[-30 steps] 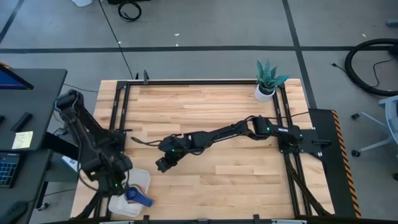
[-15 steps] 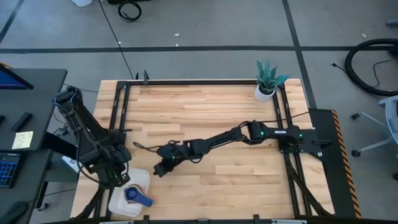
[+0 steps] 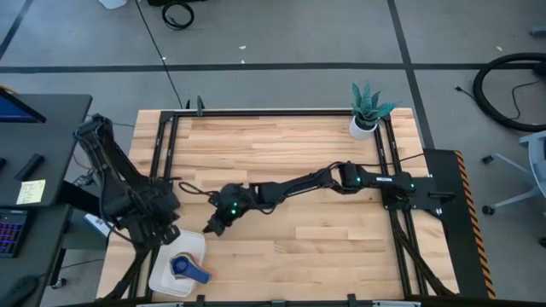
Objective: Nest measuring cups in basket
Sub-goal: Return to Home Position
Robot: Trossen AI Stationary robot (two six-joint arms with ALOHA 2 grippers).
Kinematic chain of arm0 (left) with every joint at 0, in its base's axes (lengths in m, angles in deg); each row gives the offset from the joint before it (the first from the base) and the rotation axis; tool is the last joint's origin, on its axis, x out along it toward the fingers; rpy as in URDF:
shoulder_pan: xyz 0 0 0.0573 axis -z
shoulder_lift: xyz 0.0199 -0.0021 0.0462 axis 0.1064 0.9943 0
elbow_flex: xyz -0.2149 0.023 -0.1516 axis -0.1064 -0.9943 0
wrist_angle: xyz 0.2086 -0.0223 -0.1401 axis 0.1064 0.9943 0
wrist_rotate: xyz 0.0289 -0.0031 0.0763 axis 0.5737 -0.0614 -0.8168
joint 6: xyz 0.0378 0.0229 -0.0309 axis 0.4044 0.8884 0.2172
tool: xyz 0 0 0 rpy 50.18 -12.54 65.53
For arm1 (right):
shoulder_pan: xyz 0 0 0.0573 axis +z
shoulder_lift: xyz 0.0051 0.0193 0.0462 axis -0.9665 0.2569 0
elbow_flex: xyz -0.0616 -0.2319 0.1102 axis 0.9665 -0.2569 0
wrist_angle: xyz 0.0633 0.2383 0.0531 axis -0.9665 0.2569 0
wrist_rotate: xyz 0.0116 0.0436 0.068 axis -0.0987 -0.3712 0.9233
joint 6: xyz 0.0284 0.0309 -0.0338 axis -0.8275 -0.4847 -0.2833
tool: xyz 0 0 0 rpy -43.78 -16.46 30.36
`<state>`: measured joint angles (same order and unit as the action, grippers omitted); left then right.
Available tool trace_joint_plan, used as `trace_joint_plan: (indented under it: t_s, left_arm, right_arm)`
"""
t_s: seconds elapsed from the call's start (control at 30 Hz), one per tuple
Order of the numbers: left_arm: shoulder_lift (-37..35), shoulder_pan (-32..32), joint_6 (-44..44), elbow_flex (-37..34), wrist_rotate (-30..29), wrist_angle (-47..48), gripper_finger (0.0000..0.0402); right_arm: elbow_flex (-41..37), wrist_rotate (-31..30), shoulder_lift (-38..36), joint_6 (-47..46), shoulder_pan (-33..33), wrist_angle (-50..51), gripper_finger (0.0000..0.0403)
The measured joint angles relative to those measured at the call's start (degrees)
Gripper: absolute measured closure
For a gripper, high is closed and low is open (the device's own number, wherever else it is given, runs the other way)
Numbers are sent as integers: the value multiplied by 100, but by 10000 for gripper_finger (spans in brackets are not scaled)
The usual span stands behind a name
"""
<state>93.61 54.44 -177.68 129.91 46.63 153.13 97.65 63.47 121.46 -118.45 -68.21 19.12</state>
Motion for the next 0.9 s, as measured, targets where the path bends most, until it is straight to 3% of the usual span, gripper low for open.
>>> trace_joint_plan:
  t_s: [0.1,0.27,0.4,0.7,0.9]
  left_arm:
    - [-419,0,206,0,-566,-20,401]
    - [-1177,0,562,0,-1355,-81,401]
    - [-1708,2,1222,0,-2023,-340,401]
    - [-2710,0,3212,2,-3263,-1419,401]
    - [-3240,0,4195,4,-3651,-1859,401]
  right_arm:
    - [412,252,-7,426,-95,500,403]
    - [1439,350,-17,1645,-233,2277,403]
    - [1154,191,-522,2206,-369,2663,403]
    - [1154,-1005,-1792,3695,-552,4294,403]
    - [1156,-2186,-2685,4346,-606,5202,402]
